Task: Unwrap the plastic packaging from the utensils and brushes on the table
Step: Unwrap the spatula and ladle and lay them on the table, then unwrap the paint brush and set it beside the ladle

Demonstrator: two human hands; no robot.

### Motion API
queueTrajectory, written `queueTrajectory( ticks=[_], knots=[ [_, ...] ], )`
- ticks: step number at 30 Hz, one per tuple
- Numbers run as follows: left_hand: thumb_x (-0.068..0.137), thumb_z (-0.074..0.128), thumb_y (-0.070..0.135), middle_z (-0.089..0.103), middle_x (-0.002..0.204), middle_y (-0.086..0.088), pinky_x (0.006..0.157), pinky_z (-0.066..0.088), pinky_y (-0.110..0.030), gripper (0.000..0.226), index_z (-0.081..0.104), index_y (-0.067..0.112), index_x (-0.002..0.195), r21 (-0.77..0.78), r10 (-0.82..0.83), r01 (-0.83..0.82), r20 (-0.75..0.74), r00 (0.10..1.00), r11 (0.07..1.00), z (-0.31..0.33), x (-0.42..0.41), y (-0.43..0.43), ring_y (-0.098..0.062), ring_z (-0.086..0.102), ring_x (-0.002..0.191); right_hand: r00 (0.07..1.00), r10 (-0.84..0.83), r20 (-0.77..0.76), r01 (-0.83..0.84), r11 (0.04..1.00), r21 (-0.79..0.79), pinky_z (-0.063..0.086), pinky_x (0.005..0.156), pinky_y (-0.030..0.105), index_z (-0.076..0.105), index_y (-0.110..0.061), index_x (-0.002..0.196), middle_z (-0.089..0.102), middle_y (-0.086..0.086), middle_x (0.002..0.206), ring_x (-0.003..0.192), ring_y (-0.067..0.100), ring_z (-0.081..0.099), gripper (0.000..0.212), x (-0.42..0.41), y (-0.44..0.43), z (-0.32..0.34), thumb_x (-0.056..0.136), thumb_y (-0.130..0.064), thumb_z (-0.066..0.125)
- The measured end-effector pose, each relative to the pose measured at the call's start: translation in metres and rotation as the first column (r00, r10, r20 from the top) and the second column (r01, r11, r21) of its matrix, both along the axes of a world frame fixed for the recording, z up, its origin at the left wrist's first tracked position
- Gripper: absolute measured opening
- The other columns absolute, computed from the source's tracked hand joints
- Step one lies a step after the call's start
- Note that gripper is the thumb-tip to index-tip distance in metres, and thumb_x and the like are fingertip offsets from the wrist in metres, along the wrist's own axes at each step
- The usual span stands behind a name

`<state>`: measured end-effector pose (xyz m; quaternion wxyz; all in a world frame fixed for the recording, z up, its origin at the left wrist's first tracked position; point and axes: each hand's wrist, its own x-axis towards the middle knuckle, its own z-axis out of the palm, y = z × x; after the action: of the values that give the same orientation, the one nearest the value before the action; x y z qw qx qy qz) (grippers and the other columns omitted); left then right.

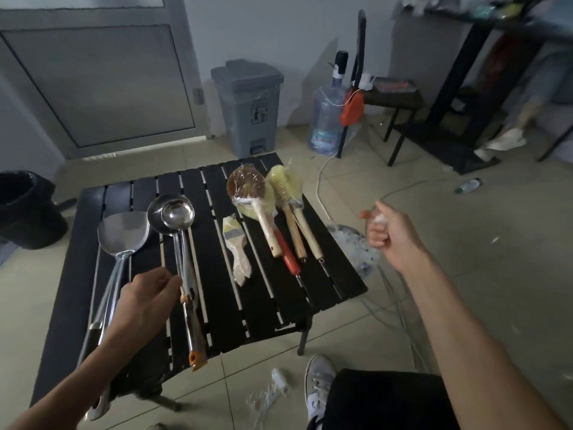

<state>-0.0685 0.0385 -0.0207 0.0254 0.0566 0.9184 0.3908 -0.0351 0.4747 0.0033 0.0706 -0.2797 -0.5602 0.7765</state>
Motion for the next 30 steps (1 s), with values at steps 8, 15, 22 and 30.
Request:
queueTrajectory(
  ticks=[8,15,22,30],
  knots=[
    [0.102,0.062,0.017,0.059,0.050,0.010,0.047,0.034,-0.025,0.039,0.057,0.013,0.063,0.023,-0.028,0.028,-0.023,0.999,0.999,0.009,0.007,0.009,-0.006,0.052,0.043,0.943,-0.160,0.291,0.120,0.981,0.152,0.050,0.041,0.021,0.059,0.006,0.084,0.059,0.018,0.079,0.058,0.022,0.059,0.020,-0.015,0.036,-0.068,0.098,0.017,0.049],
    [0.100,0.065,0.018,0.055,0.050,0.007,0.054,0.037,-0.032,0.039,0.061,0.029,0.063,0.082,-0.072,0.076,-0.051,0.996,0.994,0.006,-0.002,0.003,-0.008,0.049,0.045,0.865,-0.238,0.443,-0.036,0.850,0.525,0.057,0.083,0.037,0.070,0.004,0.115,0.074,0.020,0.111,0.094,0.032,0.073,0.029,-0.039,0.048,-0.102,0.097,-0.020,0.069],
    [0.099,0.066,0.015,0.052,0.048,0.005,0.041,0.033,-0.015,0.043,0.057,0.026,0.059,0.093,-0.097,0.102,-0.050,0.994,0.990,0.007,-0.006,0.004,-0.006,0.047,0.043,0.864,-0.395,0.312,0.206,0.843,0.497,0.033,0.121,0.043,0.051,-0.011,0.151,0.055,0.010,0.151,0.140,0.028,0.049,0.044,-0.011,0.079,-0.120,0.111,-0.025,0.039],
    [0.101,0.063,0.009,0.055,0.050,0.011,0.040,0.037,-0.013,0.043,0.053,0.016,0.060,0.140,-0.104,0.106,-0.023,0.994,0.984,0.014,0.006,0.016,-0.006,0.050,0.044,0.873,-0.464,0.151,0.320,0.778,0.542,0.053,0.102,0.048,0.075,-0.002,0.109,0.077,0.017,0.109,0.111,0.032,0.070,0.025,0.000,0.070,-0.097,0.097,-0.009,0.054]
  ],
)
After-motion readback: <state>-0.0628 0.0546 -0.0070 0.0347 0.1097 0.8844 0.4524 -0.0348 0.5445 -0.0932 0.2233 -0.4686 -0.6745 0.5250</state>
